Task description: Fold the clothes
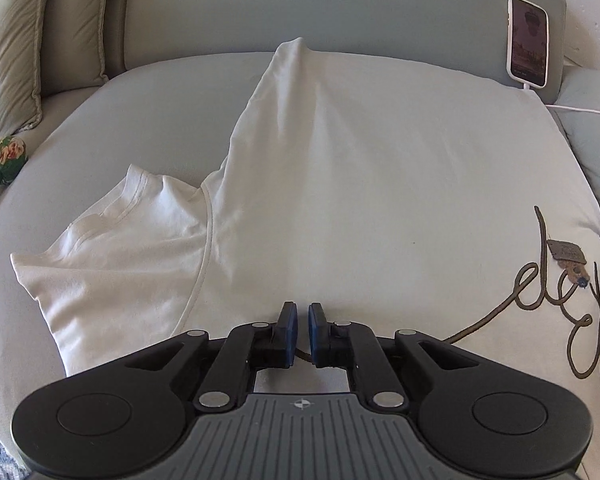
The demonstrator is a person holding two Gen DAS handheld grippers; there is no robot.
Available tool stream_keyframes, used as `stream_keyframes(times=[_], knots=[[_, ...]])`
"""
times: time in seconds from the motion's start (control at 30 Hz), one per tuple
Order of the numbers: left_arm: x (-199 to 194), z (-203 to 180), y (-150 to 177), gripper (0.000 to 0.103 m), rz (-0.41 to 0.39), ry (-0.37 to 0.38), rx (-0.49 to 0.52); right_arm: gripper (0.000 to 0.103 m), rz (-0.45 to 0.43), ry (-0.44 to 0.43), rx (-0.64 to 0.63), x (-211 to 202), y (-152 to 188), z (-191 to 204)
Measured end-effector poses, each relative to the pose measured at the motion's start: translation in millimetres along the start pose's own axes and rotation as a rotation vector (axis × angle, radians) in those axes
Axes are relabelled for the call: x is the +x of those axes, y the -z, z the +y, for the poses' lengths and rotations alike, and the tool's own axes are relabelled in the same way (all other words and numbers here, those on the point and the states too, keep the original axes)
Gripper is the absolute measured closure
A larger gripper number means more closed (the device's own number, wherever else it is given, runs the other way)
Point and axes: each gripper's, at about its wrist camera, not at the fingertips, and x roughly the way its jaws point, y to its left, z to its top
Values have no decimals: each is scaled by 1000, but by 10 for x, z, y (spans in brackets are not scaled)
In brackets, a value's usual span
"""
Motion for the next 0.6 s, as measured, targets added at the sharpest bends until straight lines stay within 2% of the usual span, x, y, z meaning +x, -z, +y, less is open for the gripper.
stream_keyframes(times=[0.03, 0.07, 0.1, 0.13, 0.2, 0.3, 0.4, 0.47, 0.6], knots=[[-2, 11, -7, 94, 1, 4, 4, 103, 10, 36, 41, -9, -10, -121], [-14, 9, -15, 94, 1, 5, 12, 95, 23, 49, 74, -31, -32, -229], [-35, 1, -21, 94, 1, 6, 16, 98, 41, 46, 112, -75, -59, -310], [-73, -6, -22, 94, 2, 10, 10, 95, 55, 29, 147, -146, -83, -362], [-183, -22, -3, 92, 2, 34, -24, 92, 19, -32, 154, -352, -104, -347], [-335, -160, 38, 85, -18, 56, -27, 91, -24, -111, 80, -640, -96, -135], [-407, -402, 102, 83, -25, 89, 33, 81, 19, -205, 14, -694, -10, 167], [-387, -539, 174, 80, -10, 85, 92, 81, 52, -238, -41, -671, 117, 368], [-367, -515, 311, 76, 60, 23, 117, 83, 80, -143, -225, -668, 441, 494]])
